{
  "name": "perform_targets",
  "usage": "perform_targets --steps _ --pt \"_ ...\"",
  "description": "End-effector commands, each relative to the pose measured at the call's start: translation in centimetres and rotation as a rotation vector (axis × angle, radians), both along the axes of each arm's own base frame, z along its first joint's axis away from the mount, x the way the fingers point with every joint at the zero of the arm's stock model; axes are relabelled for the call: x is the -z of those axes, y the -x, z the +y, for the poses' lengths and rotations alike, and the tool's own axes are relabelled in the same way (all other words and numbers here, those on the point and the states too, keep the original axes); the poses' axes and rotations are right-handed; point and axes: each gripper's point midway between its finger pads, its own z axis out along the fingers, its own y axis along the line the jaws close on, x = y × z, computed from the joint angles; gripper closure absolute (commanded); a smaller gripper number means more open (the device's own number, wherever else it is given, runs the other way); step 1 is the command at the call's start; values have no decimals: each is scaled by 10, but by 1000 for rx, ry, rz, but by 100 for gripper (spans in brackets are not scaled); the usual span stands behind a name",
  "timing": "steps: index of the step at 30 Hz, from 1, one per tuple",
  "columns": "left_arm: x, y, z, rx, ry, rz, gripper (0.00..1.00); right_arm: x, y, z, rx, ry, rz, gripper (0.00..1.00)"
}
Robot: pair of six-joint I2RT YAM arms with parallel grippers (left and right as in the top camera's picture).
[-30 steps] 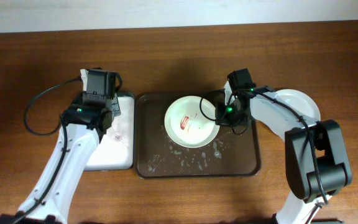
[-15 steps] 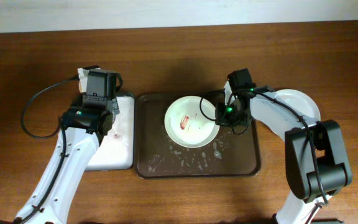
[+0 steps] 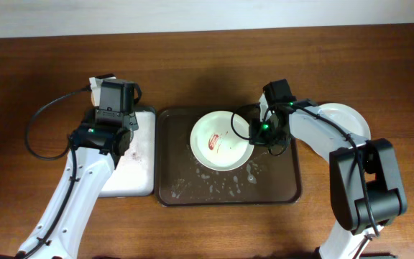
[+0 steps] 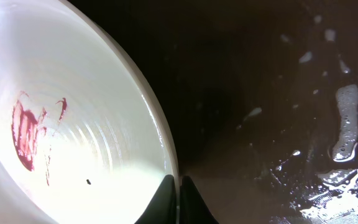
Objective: Clean dirty plates on tray and stack at the side
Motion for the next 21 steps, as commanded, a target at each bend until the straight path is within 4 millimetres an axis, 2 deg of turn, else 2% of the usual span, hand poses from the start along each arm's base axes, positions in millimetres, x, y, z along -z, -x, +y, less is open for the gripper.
perform_targets --steps 1,4,6,8,16,18,21 --pt "7 -2 -9 7 58 7 100 7 3 -3 -5 28 15 96" --pt "53 3 -24 41 129 127 100 7 3 -3 -5 28 15 96" --pt "87 5 -43 93 208 231 100 7 3 -3 -5 28 15 96" --pt "103 10 -55 127 263 295 100 7 4 -3 -6 29 19 96" --pt "106 12 -68 166 335 314 100 8 5 -3 -5 30 23 96" --pt "105 12 -86 221 425 318 100 8 7 -3 -5 31 31 96" --pt "96 15 -133 370 618 320 100 9 16 -1 -17 35 60 96"
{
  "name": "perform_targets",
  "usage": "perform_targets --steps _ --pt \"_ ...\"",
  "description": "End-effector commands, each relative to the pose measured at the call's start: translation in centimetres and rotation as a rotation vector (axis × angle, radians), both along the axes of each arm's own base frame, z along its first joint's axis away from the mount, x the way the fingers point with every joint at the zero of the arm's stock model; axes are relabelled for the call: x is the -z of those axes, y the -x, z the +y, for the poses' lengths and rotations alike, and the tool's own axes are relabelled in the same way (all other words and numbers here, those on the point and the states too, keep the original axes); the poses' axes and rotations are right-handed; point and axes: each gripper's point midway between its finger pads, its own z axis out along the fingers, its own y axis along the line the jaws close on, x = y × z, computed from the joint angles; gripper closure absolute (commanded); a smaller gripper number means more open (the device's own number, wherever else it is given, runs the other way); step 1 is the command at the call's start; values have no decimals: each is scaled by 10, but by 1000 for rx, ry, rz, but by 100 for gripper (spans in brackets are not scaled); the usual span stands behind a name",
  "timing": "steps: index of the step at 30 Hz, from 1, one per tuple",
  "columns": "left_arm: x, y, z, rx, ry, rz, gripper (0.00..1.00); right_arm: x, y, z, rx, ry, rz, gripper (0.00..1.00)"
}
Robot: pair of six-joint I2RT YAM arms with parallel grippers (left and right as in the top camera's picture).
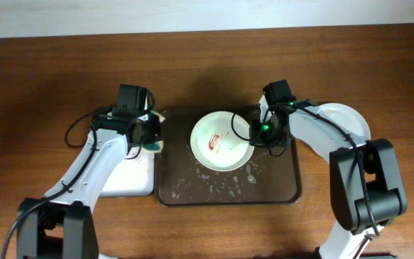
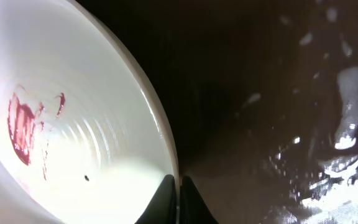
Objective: Clean dirty plates on tray and stack at the side
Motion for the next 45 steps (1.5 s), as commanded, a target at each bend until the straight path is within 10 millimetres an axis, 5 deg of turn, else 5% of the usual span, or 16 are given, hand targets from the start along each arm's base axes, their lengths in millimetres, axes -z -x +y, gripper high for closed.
perform_targets --steps 1,10,22,25,30,33,36,40,45 --pt "-9 8 -60 140 238 13 100 8 12 6 -33 30 34 96" --pt "16 19 -141 121 335 74 100 8 24 36 -123 33 26 96" --pt "64 23 -172 62 358 153 100 8 24 36 -123 33 25 96" --pt "79 27 -168 51 296 162 100 8 24 36 -123 33 25 96" --pt "98 29 -109 -77 6 150 100 8 24 36 -123 34 27 96" --pt "91 31 -73 -130 -123 149 100 8 25 35 -124 34 29 96" --pt "58 15 -71 -50 -111 67 100 8 25 35 -123 34 29 96" --pt "5 5 -151 229 242 -21 100 8 25 36 -123 34 29 96" --pt "35 16 -162 147 271 86 100 8 25 35 -123 34 29 96"
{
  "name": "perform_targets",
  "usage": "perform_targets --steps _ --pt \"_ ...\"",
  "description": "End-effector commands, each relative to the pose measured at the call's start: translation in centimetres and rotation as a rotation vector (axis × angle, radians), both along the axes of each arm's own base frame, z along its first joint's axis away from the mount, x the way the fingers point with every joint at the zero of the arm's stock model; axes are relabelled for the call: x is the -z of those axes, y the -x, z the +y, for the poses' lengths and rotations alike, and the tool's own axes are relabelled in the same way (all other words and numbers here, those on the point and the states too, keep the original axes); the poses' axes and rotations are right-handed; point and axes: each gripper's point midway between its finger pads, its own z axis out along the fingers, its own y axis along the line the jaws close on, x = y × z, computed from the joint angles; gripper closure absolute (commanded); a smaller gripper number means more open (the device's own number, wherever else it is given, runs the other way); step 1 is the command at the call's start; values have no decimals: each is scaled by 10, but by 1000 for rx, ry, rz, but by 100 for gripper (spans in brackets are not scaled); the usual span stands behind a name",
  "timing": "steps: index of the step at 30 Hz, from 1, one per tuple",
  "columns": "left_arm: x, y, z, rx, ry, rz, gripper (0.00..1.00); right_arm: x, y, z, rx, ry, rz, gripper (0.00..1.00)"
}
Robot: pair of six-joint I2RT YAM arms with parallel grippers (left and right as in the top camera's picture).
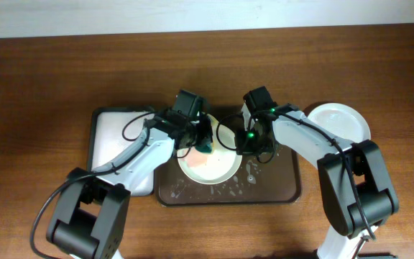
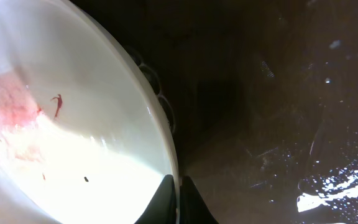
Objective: Clean dirty plates on tray and stack at the side
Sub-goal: 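Scrub the white plate with the sponge in the left gripper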
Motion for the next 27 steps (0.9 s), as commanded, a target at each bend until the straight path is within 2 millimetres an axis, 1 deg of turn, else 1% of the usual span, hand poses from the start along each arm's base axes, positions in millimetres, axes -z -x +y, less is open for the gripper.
perform_targets --steps 1,2,4,5,6,7,8,9,10,12,13,14,16,17,18,19,20,21,22,24,27 --pt "23 13 -16 2 32 94 100 7 3 -3 -6 27 13 96" --pt "35 15 -17 5 8 111 99 7 3 -3 -6 27 13 96" --pt "51 16 -19 9 -2 129 98 7 3 -3 -6 27 13 96" --pt "62 16 -21 13 1 141 93 7 3 -3 -6 27 13 96" --pt "68 15 -22 14 0 144 88 7 3 -3 -6 27 13 96" --pt "72 12 -23 14 2 140 87 7 3 -3 -6 27 13 96" --pt "76 10 -21 8 -8 133 94 7 3 -3 -6 27 13 96" --pt "78 5 -15 -14 -40 111 100 7 3 -3 -6 27 13 96" --pt "78 -4 -7 -43 -78 70 100 7 3 -3 -6 27 13 96" --pt "76 -16 2 -80 -127 15 100 7 3 -3 -6 27 13 96" --pt "76 -24 15 -119 -186 -22 100 7 4 -3 -6 27 14 96" --pt "76 -27 23 -143 -222 -38 100 7 4 -3 -6 28 16 96" --pt "78 -28 41 -178 -269 -26 100 7 4 -3 -6 28 17 96" --pt "79 -23 51 -188 -285 8 100 7 4 -4 -6 29 16 96" --pt "81 -16 55 -185 -293 42 100 7 4 -4 -6 29 16 96" --pt "82 -5 52 -162 -271 95 100 7 4 -4 -6 29 16 96" --pt "83 5 46 -138 -240 144 100 7 4 -3 -6 28 16 96" --pt "84 23 37 -100 -190 229 100 7 4 -3 -6 28 16 96" --pt "85 37 33 -79 -164 293 100 7 4 -3 -6 28 16 96" --pt "84 56 25 -48 -109 384 100 7 4 -3 -6 28 16 96" --pt "76 74 2 26 10 461 100 7 4 -3 -6 28 16 96"
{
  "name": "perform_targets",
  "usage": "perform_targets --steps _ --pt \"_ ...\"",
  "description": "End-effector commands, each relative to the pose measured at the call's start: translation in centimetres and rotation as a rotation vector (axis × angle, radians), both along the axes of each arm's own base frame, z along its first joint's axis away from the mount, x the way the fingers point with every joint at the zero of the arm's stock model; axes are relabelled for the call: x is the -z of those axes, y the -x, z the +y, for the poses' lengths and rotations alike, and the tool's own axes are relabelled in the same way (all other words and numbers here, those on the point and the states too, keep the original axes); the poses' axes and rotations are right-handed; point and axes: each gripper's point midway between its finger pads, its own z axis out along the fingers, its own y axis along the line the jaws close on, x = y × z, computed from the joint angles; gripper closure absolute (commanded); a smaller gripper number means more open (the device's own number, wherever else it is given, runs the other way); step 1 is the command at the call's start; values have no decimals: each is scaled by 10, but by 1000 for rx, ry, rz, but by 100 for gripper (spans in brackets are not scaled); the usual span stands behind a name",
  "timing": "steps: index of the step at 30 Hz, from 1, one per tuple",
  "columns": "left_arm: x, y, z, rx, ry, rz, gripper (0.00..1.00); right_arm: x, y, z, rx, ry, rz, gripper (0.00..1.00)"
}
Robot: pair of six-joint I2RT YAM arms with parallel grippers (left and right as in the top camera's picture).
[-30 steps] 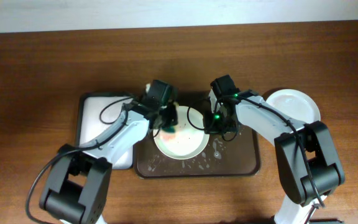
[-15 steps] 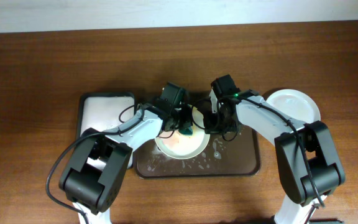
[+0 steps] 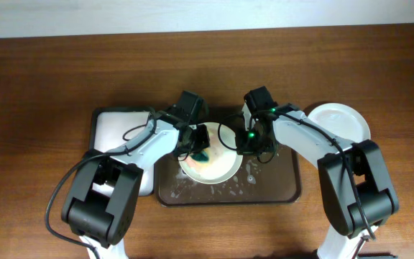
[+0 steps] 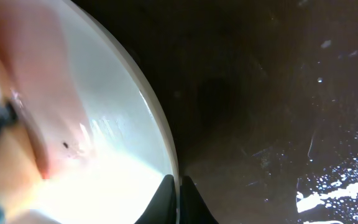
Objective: Clean dirty plates on tray and stack at the side
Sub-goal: 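Scrub the white plate with the sponge in the left gripper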
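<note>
A white plate (image 3: 218,169) lies on the brown tray (image 3: 275,180), left of the tray's middle. My right gripper (image 3: 248,139) is shut on the plate's right rim; in the right wrist view its fingertips (image 4: 179,186) pinch the thin rim (image 4: 160,124). My left gripper (image 3: 198,144) is shut on a teal sponge (image 3: 203,152), which it presses onto the plate's upper left part. The plate's inside shows a pale pink smear (image 4: 48,93). The sponge appears only as a blur at the left edge.
A clean white plate (image 3: 340,121) sits on the table right of the tray. A white mat (image 3: 113,129) lies left of the tray. Water drops and streaks spot the tray's front and right (image 4: 328,199).
The sponge sits a little lower and nearer the plate's middle. The small red mark on the plate has gone into a broad pink smear. My right gripper still holds the rim.
First my left gripper hung over the white mat while my right held the red-stained plate by its rim. Then the left was at the sponge by the mat's corner. Later the plate lay further left with the sponge on it, the stain smeared, now paler.
</note>
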Motion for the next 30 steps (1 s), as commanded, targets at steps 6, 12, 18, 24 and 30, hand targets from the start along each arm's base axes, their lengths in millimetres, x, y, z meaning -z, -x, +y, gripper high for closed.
perform_targets --steps 6,12,18,24,30 --pt "33 55 -24 173 -26 112 100 7 4 -3 -6 26 15 96" --pt "29 -15 6 31 -249 -200 100 7 4 -3 -6 27 15 96" --pt "22 -23 45 -45 -335 -191 100 7 5 -4 -6 29 20 96" --pt "-2 16 62 -19 -358 -61 100 7 6 -4 -6 30 23 96" --pt "-90 1 42 31 -196 -289 100 7 5 -4 -6 28 19 79"
